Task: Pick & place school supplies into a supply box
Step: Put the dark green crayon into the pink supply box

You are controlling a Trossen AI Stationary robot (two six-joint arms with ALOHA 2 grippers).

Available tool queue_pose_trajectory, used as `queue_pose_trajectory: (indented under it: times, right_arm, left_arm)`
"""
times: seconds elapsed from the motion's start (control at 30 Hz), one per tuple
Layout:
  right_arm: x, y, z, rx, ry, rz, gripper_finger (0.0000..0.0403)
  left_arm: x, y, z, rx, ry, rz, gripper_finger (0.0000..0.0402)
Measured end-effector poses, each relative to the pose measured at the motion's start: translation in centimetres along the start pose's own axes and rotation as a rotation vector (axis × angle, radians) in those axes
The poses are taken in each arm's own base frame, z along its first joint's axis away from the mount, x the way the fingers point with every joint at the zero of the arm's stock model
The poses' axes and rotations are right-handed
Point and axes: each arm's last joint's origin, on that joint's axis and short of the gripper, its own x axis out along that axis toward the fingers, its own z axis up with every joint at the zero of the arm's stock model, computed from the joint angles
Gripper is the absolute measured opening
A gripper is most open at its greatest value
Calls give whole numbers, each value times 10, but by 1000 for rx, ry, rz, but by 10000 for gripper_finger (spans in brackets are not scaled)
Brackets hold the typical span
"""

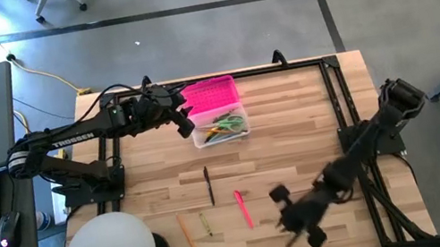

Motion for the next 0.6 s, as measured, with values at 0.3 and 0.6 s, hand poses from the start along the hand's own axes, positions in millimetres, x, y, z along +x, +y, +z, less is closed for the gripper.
queue_pose_trajectory:
  times: [0.3,0.6]
  right_arm:
    - [29,48,-42,15,-230,146,2]
    - [61,73,-29,76,117,160,1]
  left_arm:
    - [0,0,0,-51,0,-2,175]
    - [0,0,0,-106,1,-4,175]
